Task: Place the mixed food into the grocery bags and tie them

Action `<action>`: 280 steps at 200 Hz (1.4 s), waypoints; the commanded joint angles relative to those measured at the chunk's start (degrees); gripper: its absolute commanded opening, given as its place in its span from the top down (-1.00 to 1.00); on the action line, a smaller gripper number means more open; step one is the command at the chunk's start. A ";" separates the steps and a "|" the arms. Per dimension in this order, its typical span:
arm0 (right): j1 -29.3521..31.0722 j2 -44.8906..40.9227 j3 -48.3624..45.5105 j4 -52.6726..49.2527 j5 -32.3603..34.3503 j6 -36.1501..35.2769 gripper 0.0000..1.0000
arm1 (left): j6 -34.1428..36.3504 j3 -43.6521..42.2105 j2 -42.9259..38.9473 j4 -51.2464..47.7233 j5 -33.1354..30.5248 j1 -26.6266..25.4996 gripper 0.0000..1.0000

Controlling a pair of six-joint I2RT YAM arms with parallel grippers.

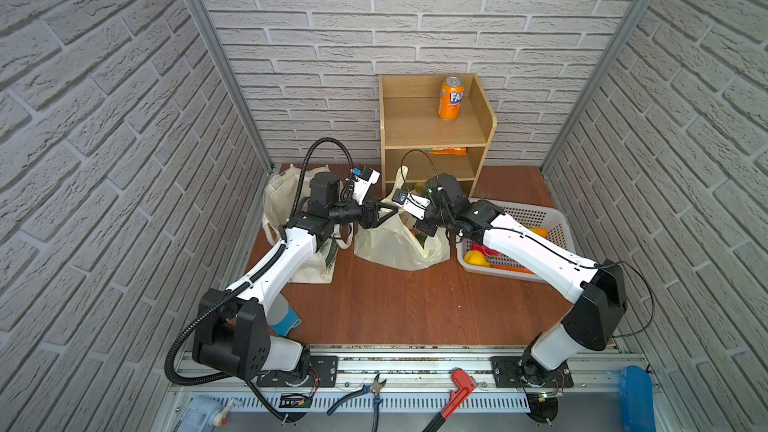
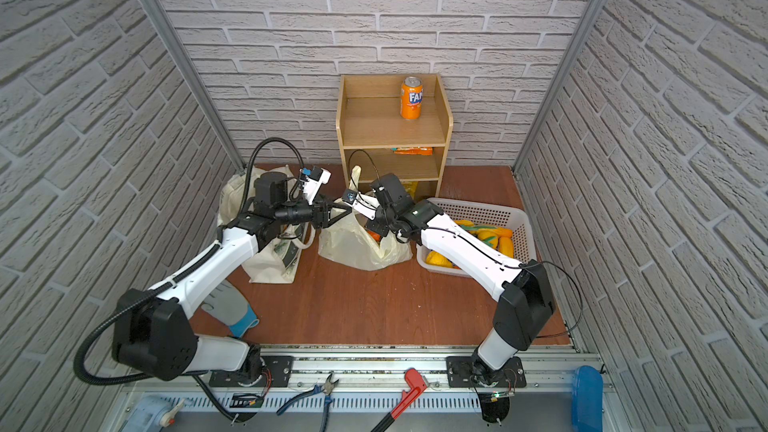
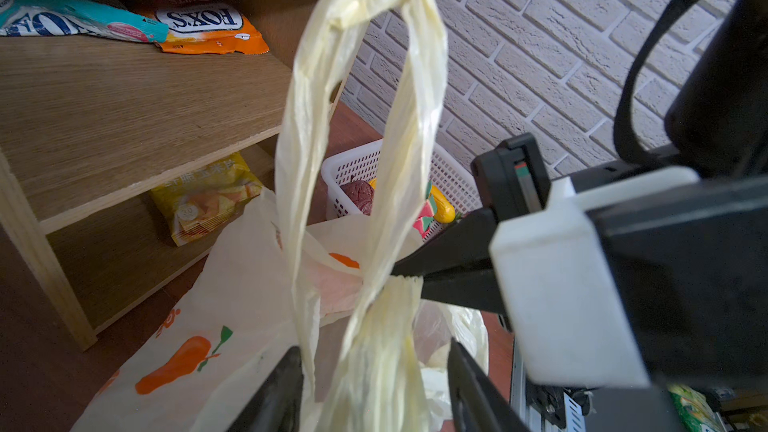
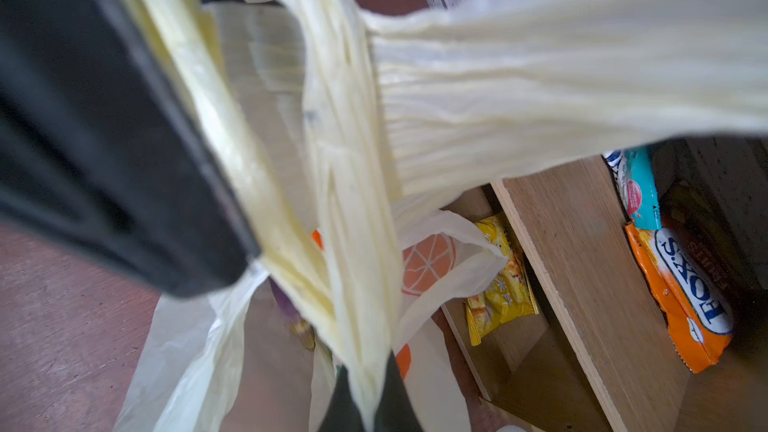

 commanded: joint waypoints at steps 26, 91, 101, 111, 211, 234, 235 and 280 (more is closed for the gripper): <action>0.45 -0.31 0.50 1.74 1.09 0.62 0.89 | -0.90 0.00 1.44 5.08 0.89 0.29 -0.11; 0.46 -0.31 -0.34 2.71 1.85 1.41 0.89 | -2.09 1.32 4.75 6.83 1.88 0.02 0.03; 0.45 -0.36 -0.48 2.85 1.85 1.49 0.88 | -2.54 1.19 4.74 7.71 2.05 -0.05 0.11; 0.50 -0.40 -0.51 2.93 1.83 1.51 0.88 | -3.26 0.95 4.76 8.77 1.74 -0.04 0.11; 0.45 -0.44 -0.42 3.09 1.68 1.66 0.89 | -6.28 1.03 5.54 13.49 2.91 -0.77 0.10; 0.45 -0.64 -0.61 3.20 1.81 1.68 0.89 | -7.51 0.66 5.96 16.11 3.74 -0.78 0.56; 0.41 -0.65 -0.60 3.20 1.83 1.64 0.89 | -7.55 0.66 5.98 16.18 3.77 -0.78 0.58; -0.57 -1.92 -1.65 4.00 2.55 3.12 0.89 | -8.51 -0.16 5.91 18.40 4.52 -0.76 1.00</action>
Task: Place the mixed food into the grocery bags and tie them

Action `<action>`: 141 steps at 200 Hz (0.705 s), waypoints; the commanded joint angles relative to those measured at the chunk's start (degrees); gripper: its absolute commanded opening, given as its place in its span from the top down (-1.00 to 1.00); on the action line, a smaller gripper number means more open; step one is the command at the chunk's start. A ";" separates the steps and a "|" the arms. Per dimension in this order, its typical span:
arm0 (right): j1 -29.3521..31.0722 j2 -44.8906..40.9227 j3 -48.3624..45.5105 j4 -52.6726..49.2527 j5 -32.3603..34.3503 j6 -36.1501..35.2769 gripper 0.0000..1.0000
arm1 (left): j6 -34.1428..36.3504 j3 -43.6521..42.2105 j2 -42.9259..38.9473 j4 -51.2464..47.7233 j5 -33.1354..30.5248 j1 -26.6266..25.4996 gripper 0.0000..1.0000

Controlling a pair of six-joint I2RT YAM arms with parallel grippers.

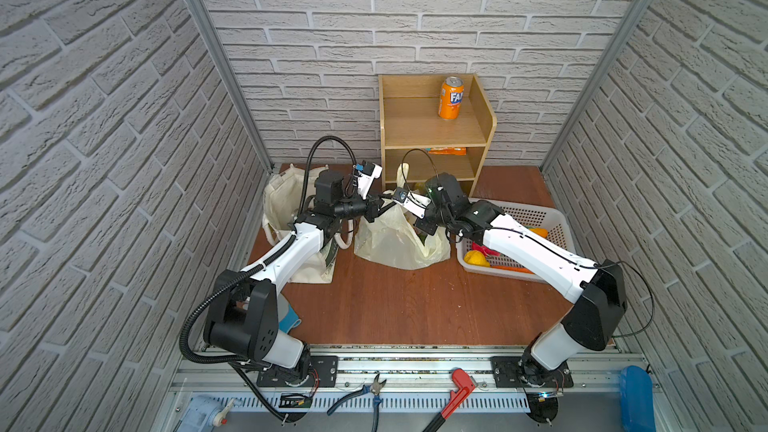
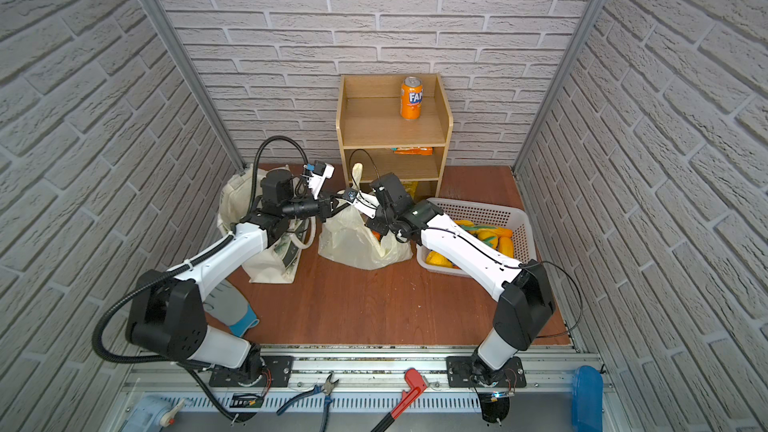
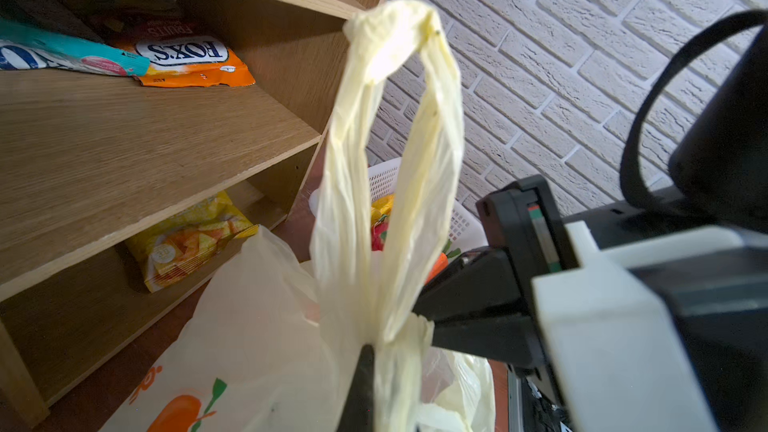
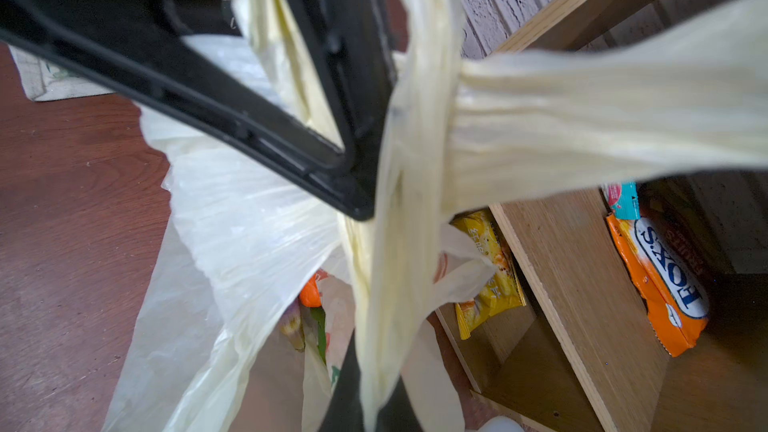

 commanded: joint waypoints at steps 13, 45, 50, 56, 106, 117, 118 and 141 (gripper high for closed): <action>-1.83 -2.54 -1.27 2.58 0.45 3.99 0.89 | -0.86 -0.80 -0.54 6.02 1.48 -0.25 1.00; -4.99 -4.36 -1.06 1.11 -1.44 8.71 0.28 | -0.95 -2.57 -2.16 7.28 1.15 -0.27 1.00; -5.31 -4.71 -0.94 0.41 -2.07 9.29 0.13 | -0.93 -2.88 -2.42 7.41 0.98 -0.26 1.00; -5.69 -5.23 -0.68 -0.89 -3.37 9.99 -0.02 | -0.81 -3.17 -2.63 7.50 0.74 -0.28 1.00; -10.74 -10.65 2.29 -13.32 -22.80 16.61 -0.19 | 0.19 -5.05 -4.55 7.95 -1.22 -0.22 1.00; -11.73 -11.92 2.60 -12.36 -25.24 19.92 -0.18 | 0.24 -5.22 -4.76 7.99 -1.22 -0.24 1.00; -11.77 -12.01 2.71 -12.24 -25.29 20.26 -0.18 | 0.25 -5.22 -4.75 7.97 -1.23 -0.26 1.00; -12.07 -11.52 5.53 -8.66 -24.02 30.02 -0.16 | 0.20 -5.22 -4.93 7.88 -0.96 -0.27 1.00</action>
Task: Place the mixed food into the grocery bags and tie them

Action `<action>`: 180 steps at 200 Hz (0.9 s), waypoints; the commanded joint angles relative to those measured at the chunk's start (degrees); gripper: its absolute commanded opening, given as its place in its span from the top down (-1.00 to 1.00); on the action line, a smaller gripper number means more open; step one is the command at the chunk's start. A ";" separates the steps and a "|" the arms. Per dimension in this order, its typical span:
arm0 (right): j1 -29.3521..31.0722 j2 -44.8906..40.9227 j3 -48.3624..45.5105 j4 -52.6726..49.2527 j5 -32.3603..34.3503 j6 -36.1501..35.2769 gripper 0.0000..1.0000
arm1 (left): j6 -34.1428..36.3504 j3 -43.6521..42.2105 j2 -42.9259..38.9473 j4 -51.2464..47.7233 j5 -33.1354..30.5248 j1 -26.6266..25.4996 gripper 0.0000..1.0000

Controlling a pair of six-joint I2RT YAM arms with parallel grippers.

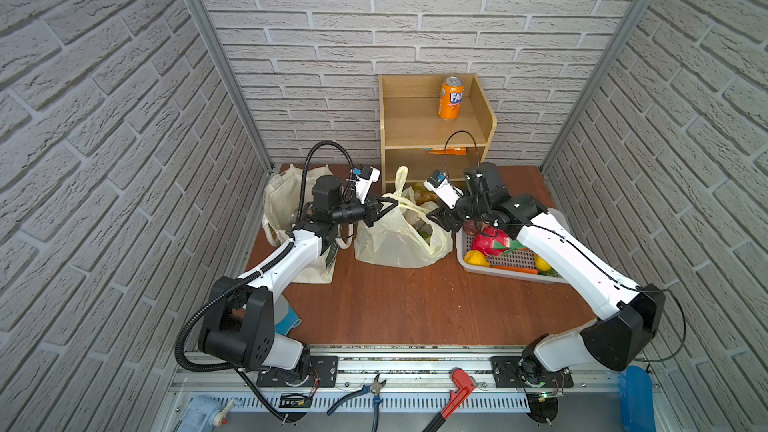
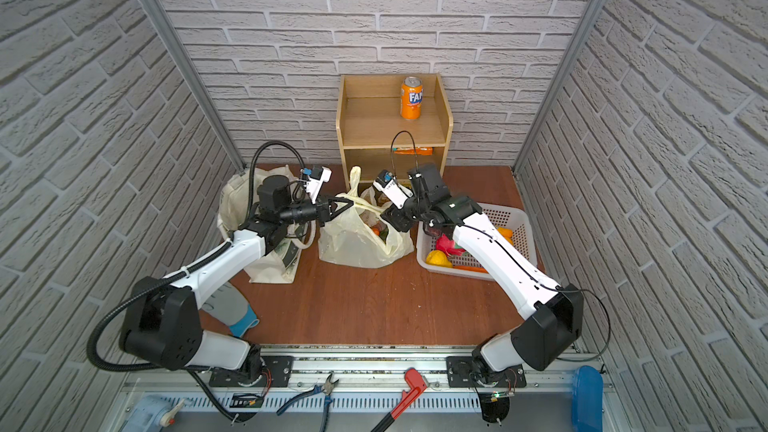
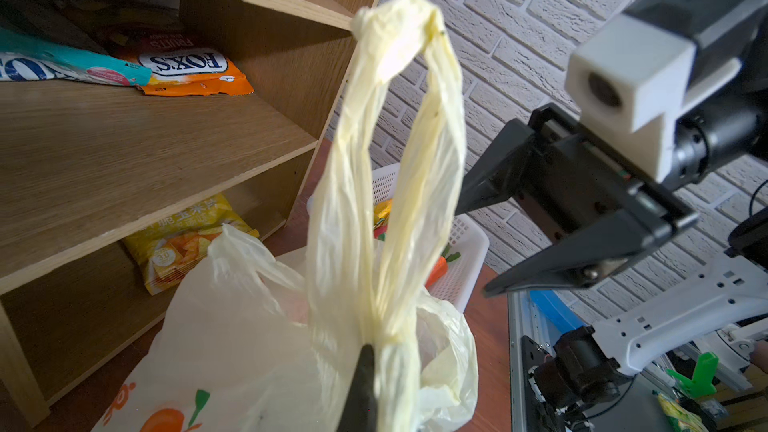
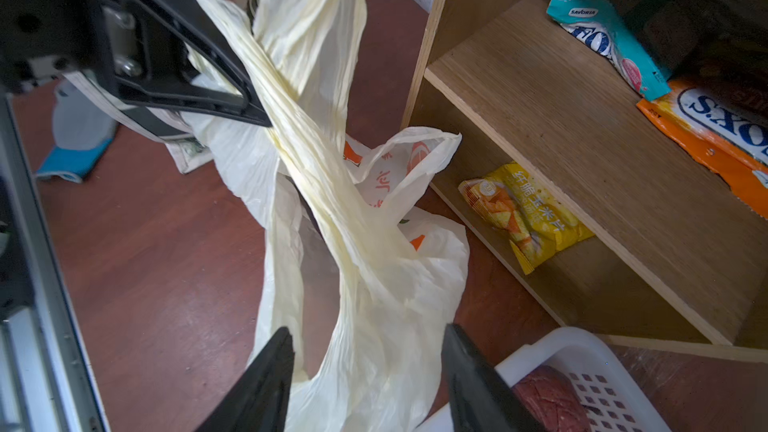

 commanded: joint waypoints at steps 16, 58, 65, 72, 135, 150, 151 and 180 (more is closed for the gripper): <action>-0.62 1.13 6.75 5.18 -2.84 19.44 -0.16 | 0.90 -0.58 -1.67 3.59 0.21 -0.08 1.00; -0.29 6.90 10.67 17.07 -9.73 33.44 -0.18 | 0.79 -0.66 -1.78 3.26 0.24 -0.13 1.00; -0.23 7.63 10.98 18.76 -9.96 35.28 -0.18 | 0.81 -0.66 -1.85 3.07 0.22 -0.13 1.00; -0.10 8.33 11.38 20.11 -10.23 36.45 -0.19 | 0.93 -0.66 -1.91 2.92 0.22 -0.15 1.00; 1.75 12.87 15.53 22.72 -11.33 39.21 -0.16 | 1.41 0.31 -1.75 1.75 0.48 -0.09 1.00; 1.84 13.55 15.73 23.16 -11.36 39.60 -0.09 | 1.30 0.40 -1.66 1.70 0.57 -0.16 1.00; 1.84 13.58 15.81 23.17 -11.34 39.63 -0.08 | 1.30 0.40 -1.66 1.69 0.57 -0.16 1.00; 1.91 14.88 16.47 22.57 -11.75 39.66 0.12 | 1.29 0.48 -1.76 1.82 0.57 -0.14 1.00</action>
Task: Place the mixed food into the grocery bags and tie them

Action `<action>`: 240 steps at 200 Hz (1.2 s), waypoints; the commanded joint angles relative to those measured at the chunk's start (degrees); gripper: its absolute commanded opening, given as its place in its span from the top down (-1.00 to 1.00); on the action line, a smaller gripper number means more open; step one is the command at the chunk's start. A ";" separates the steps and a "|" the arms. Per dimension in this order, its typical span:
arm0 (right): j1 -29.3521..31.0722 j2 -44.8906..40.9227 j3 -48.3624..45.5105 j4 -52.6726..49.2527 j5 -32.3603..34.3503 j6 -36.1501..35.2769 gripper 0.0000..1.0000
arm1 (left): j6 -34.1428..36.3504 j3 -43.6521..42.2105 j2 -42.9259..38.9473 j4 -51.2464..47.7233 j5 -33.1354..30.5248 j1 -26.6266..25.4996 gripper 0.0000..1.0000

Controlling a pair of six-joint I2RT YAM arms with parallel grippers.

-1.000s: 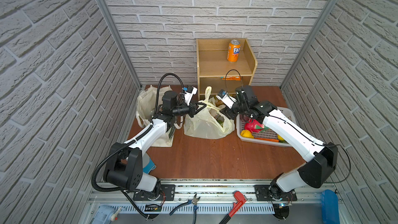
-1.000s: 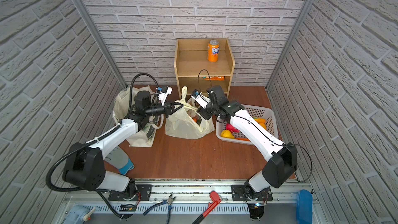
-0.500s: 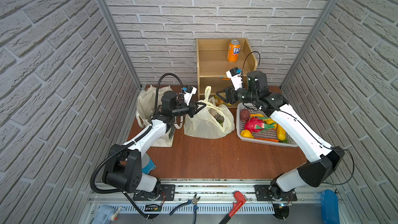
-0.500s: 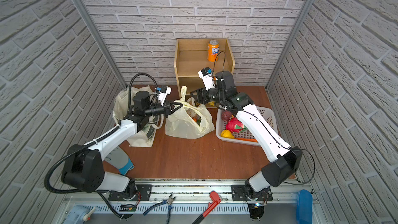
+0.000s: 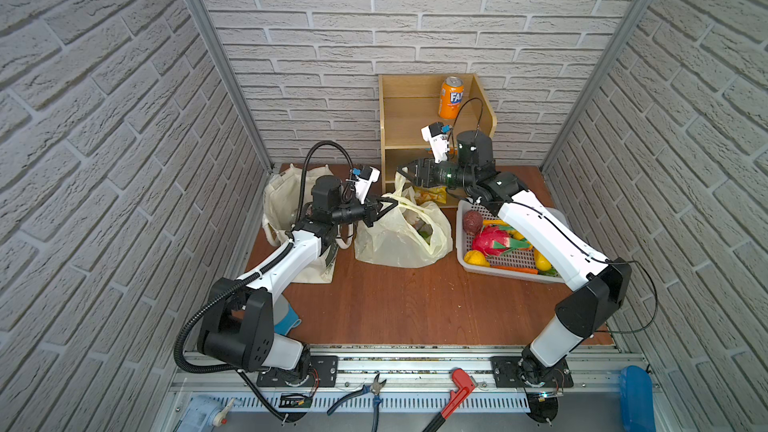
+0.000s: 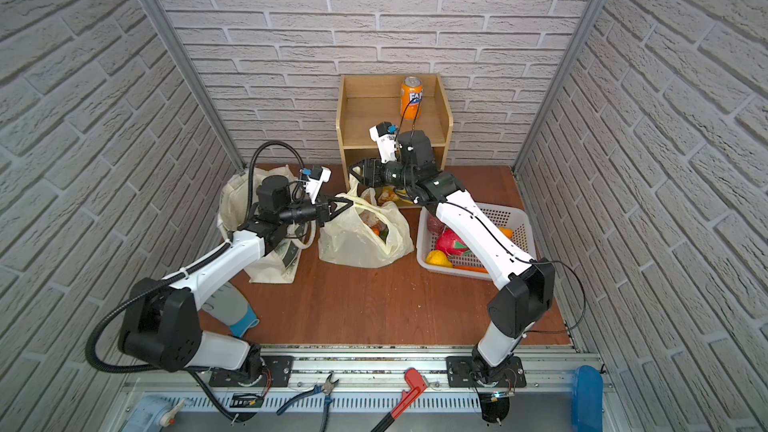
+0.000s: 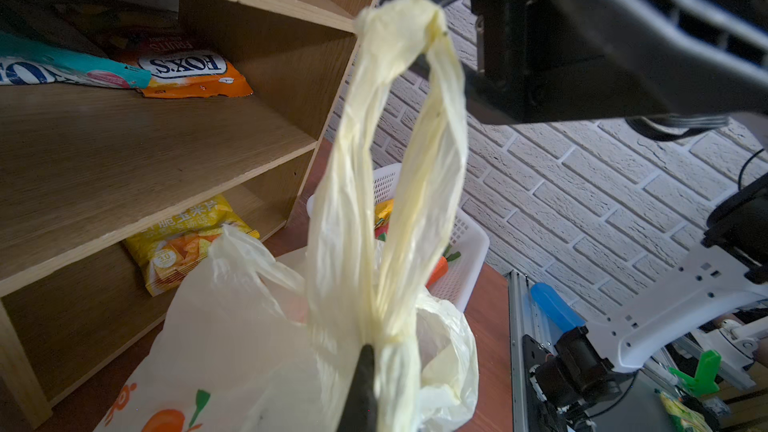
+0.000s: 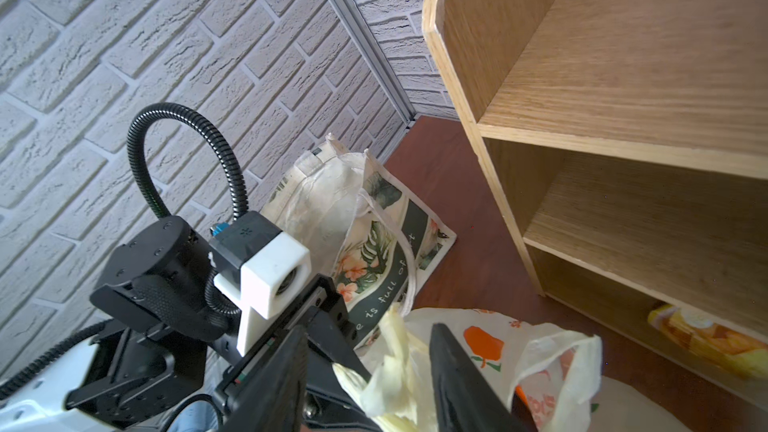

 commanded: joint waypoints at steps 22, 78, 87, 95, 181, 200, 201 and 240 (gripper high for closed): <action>0.46 1.26 1.62 2.04 -1.40 0.50 0.12 | 0.97 0.75 -1.61 1.90 0.60 -0.15 1.00; 0.44 2.15 2.48 -0.06 -3.18 -1.00 0.88 | 0.86 0.84 -1.21 1.87 0.64 -0.08 1.00; 0.45 1.83 2.27 -0.26 -3.29 -1.43 0.89 | 0.79 0.88 -1.23 1.75 0.64 -0.11 1.00; 0.36 1.42 1.80 -0.27 -3.13 -1.69 0.89 | 0.88 0.85 -1.25 1.69 0.56 -0.12 1.00; 0.31 -5.41 -5.90 2.78 -0.71 -2.85 0.89 | 0.35 0.57 -1.43 1.73 -2.12 0.33 1.00; 0.35 -7.32 -7.75 3.84 -0.19 -2.85 0.89 | -0.21 0.66 -1.08 1.86 -2.74 0.55 1.00; 0.36 -7.42 -7.79 3.90 -0.16 -2.85 0.89 | -0.25 0.66 -1.01 1.86 -2.81 0.55 1.00; 0.84 -11.94 -13.21 7.38 -0.12 -1.99 0.89 | -1.08 0.83 -0.46 2.11 -4.32 0.62 1.00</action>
